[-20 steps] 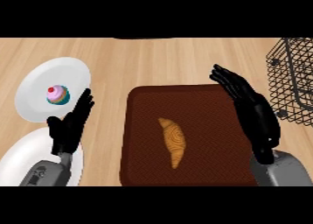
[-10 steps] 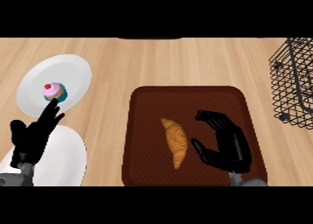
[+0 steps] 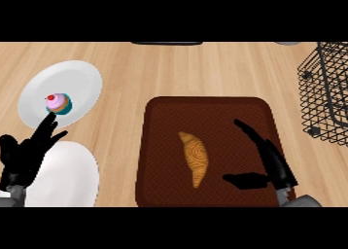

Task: Pick the croissant from the tray and place it in the tiered basket

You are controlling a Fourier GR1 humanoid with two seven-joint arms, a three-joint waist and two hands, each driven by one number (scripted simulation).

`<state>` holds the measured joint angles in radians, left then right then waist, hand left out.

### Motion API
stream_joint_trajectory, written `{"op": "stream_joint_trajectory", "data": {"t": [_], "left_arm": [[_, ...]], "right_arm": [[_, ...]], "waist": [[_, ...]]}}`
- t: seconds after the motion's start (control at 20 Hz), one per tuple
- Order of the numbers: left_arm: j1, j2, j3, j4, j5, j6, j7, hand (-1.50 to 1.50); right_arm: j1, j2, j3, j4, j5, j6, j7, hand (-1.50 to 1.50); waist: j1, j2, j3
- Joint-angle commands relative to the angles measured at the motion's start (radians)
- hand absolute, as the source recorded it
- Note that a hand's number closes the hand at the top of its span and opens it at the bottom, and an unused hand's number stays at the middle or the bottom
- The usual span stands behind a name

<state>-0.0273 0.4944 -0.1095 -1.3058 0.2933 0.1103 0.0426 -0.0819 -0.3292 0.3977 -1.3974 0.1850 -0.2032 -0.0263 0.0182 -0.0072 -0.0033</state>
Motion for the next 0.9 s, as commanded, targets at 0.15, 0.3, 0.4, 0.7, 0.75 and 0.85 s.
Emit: {"op": "stream_joint_trajectory", "data": {"t": [0.15,0.3,0.4,0.7,0.75,0.85], "left_arm": [[0.040,0.001,0.005,0.019,-0.012,0.008,0.012,0.00],[0.063,-0.011,0.011,0.007,-0.015,-0.002,0.003,0.00],[0.075,0.017,0.026,-0.001,-0.005,-0.024,0.015,0.00],[0.111,0.029,0.064,-0.066,0.004,-0.045,0.044,0.00],[0.085,-0.015,0.034,-0.023,-0.024,-0.030,0.028,0.00],[0.054,-0.022,0.048,-0.008,-0.037,-0.029,0.035,0.00]], "right_arm": [[-0.202,-0.050,0.131,-0.150,0.038,0.268,0.479,-1.50],[-0.272,-0.022,0.118,-0.191,0.017,0.339,0.596,-1.50],[-0.341,0.060,0.134,-0.277,0.005,0.343,0.801,-1.50],[-0.380,0.106,0.095,-0.247,-0.071,0.465,0.970,-1.50],[-0.433,0.144,0.088,-0.197,-0.079,0.477,1.001,-1.50],[-0.464,0.163,0.073,-0.139,-0.061,0.500,1.015,-1.50]], "waist": [[0.002,0.004,-0.001],[-0.009,0.006,0.002],[-0.009,0.003,0.002],[-0.011,0.004,0.003],[-0.011,0.006,0.003],[-0.012,0.007,0.003]]}}
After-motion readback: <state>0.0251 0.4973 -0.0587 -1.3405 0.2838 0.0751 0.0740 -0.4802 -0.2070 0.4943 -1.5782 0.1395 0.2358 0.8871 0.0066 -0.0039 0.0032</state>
